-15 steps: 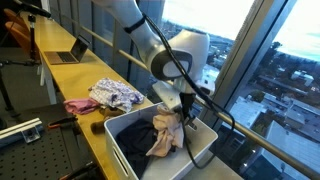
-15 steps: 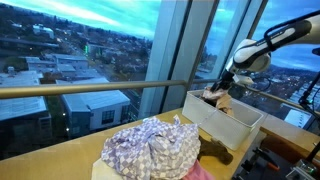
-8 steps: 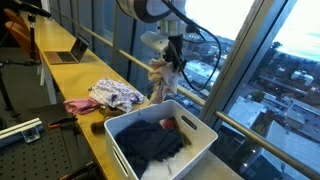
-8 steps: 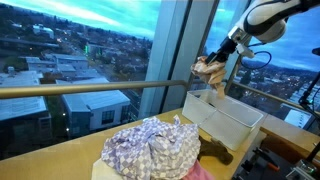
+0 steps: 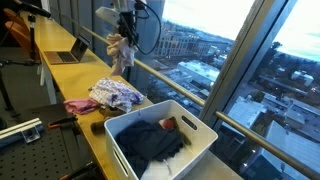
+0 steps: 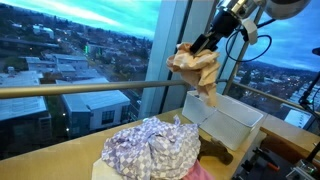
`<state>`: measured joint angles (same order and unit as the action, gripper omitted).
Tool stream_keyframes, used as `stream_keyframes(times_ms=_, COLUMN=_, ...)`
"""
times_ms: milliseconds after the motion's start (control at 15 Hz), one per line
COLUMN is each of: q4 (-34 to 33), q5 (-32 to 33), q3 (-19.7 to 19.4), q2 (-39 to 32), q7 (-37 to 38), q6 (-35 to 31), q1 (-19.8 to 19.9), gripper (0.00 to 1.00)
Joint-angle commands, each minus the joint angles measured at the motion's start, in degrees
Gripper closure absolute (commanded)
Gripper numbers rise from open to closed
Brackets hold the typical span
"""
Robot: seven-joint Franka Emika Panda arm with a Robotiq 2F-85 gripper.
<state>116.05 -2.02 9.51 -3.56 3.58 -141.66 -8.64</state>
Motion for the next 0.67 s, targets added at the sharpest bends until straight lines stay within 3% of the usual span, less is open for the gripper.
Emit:
stream_keyframes(times_ms=0, q4=3.1, q5=2.9, q3=3.9, q2=-0.1, q7=8.7, q6=-0.3, q1=-5.5, gripper=0.74)
stream_keyframes(times_ms=267, q4=3.6, q5=4.2, q3=5.4, q2=-0.8, q7=13.0, q6=0.6, q1=-8.3, gripper=0.46)
stream_keyframes(times_ms=600, q4=4.2, q5=2.3, q3=0.3, q2=2.0, q7=7.9, q6=0.9, q1=-2.5, gripper=0.1)
